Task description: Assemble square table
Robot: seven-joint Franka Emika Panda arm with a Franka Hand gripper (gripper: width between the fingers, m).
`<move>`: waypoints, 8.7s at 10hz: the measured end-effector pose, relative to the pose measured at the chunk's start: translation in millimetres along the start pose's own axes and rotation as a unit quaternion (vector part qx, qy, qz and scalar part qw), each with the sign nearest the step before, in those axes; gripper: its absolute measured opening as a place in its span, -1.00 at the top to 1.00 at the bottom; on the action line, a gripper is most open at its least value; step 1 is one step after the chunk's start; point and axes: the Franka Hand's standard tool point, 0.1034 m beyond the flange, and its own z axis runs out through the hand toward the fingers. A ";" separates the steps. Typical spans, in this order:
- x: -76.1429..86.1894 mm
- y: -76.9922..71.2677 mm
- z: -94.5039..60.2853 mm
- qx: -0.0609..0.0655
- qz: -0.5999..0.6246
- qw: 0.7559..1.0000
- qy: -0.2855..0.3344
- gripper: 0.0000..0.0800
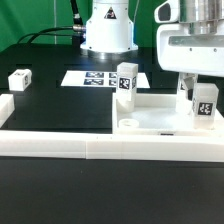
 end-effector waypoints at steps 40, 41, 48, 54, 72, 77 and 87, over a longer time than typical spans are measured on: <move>22.2 7.4 0.8 -0.074 0.431 0.899 0.022 -0.18; 22.0 7.4 0.8 -0.074 0.431 0.899 0.022 -0.47; 21.8 7.3 0.9 -0.074 0.429 0.900 0.022 -0.62; 21.7 7.3 0.8 -0.074 0.428 0.900 0.022 -0.62; 161.9 86.5 -96.6 0.043 -0.211 0.974 0.075 -0.62; 174.7 123.9 -96.6 0.016 -0.383 0.922 0.054 -0.62; 196.2 237.1 -109.2 -0.057 -0.389 0.906 -0.156 -0.62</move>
Offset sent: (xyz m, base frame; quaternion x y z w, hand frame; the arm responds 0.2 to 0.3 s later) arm -0.0088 0.0056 0.0029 0.0196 -0.0980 -0.3167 0.9433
